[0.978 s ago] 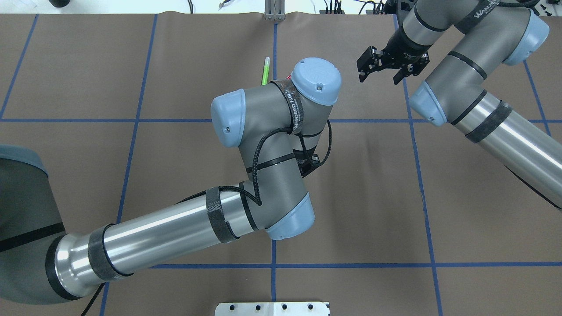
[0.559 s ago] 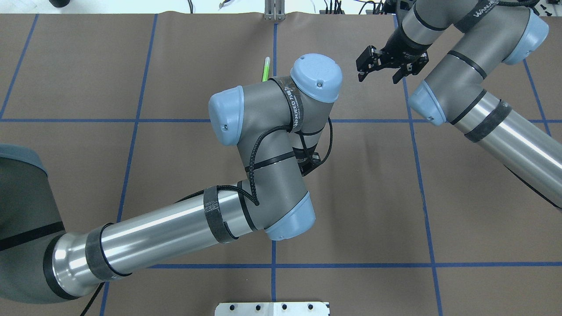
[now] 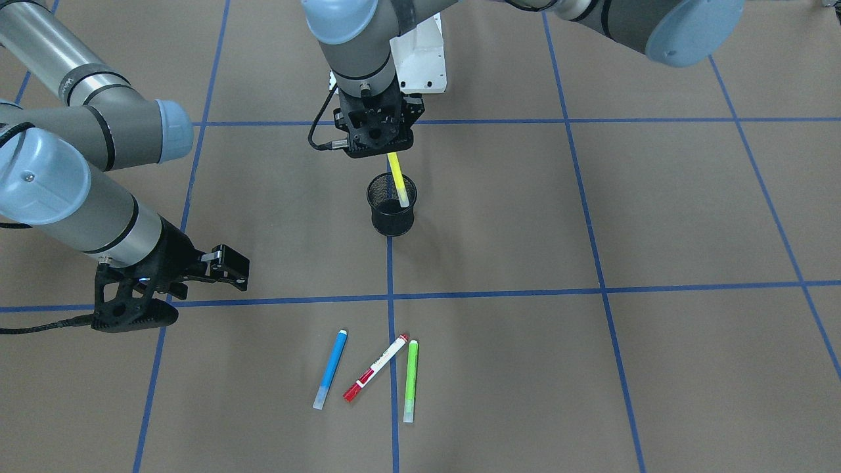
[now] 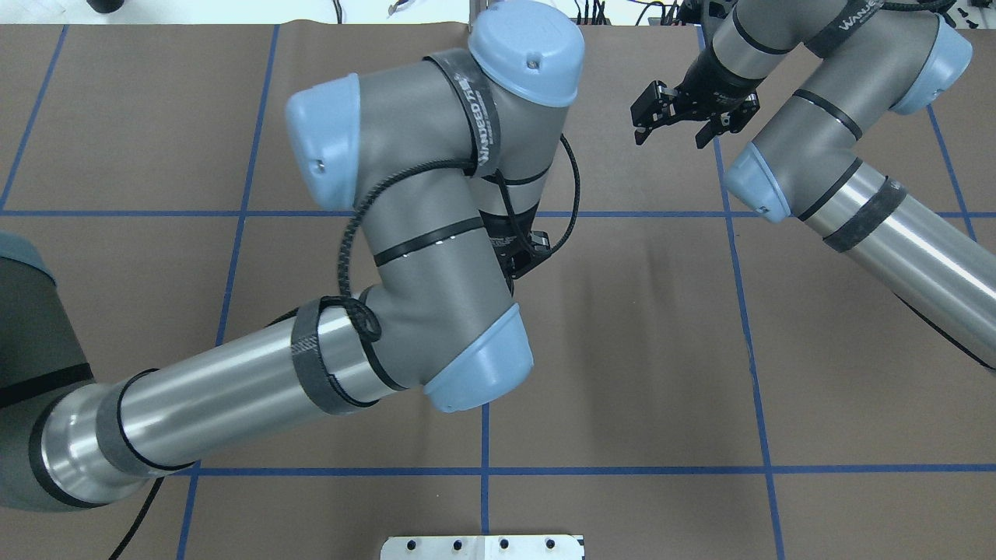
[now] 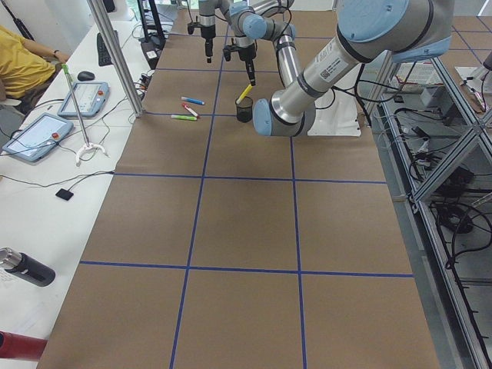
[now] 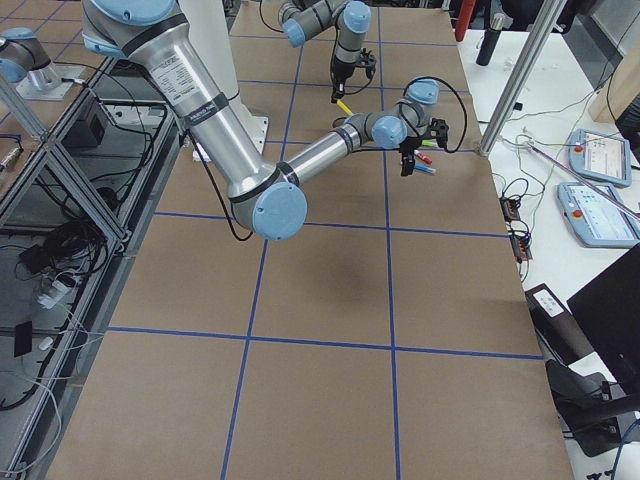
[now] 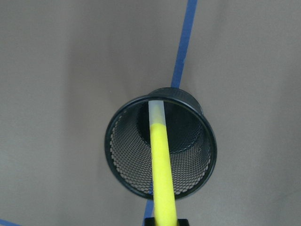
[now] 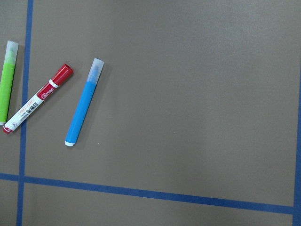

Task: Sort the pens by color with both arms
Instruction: 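Lift the yellow highlighter out and lay it beside the green highlighter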

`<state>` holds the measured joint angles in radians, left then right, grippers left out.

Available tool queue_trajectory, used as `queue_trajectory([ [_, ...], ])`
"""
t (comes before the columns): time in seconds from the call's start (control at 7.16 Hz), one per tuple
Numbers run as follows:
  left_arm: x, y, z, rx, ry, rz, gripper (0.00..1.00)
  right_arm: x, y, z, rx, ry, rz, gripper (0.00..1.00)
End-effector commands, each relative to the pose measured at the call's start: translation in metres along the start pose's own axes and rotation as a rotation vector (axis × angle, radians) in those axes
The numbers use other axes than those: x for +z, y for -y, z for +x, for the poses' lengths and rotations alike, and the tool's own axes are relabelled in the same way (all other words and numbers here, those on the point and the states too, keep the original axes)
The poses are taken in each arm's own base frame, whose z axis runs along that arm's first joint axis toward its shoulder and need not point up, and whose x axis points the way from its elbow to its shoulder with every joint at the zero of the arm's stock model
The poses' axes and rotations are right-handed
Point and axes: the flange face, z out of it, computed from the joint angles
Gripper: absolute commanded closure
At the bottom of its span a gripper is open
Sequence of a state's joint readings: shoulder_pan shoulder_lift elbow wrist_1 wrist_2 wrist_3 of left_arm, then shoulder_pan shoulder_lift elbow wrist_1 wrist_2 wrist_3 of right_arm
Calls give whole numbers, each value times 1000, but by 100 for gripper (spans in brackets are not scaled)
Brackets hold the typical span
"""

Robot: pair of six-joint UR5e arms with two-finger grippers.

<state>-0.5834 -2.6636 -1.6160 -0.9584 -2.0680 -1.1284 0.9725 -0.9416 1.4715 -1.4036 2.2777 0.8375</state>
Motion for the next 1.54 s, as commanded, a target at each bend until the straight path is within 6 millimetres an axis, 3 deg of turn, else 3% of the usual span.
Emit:
queue_trajectory([
  [0.0, -45, 3, -58, 134, -60, 78, 100, 0, 0, -1, -1, 0, 0, 1],
  [0.28, -50, 32, -92, 207, -118, 162, 100, 1, 0, 0, 0, -2, 0, 1],
  [0.42, -32, 60, -120, 227, -182, 235, 100, 2, -1, -1, -1, -2, -1, 1],
  [0.56, -12, 90, -130, 243, -223, 283, 100, 3, -1, -1, -1, -3, -1, 1],
  [1.12, 92, 212, -126, 203, -198, 528, 100, 8, -1, -3, -4, -21, 8, 1],
  [1.4, 113, 258, -96, 192, -190, 589, 100, 10, -2, -4, -7, -21, 8, 1],
])
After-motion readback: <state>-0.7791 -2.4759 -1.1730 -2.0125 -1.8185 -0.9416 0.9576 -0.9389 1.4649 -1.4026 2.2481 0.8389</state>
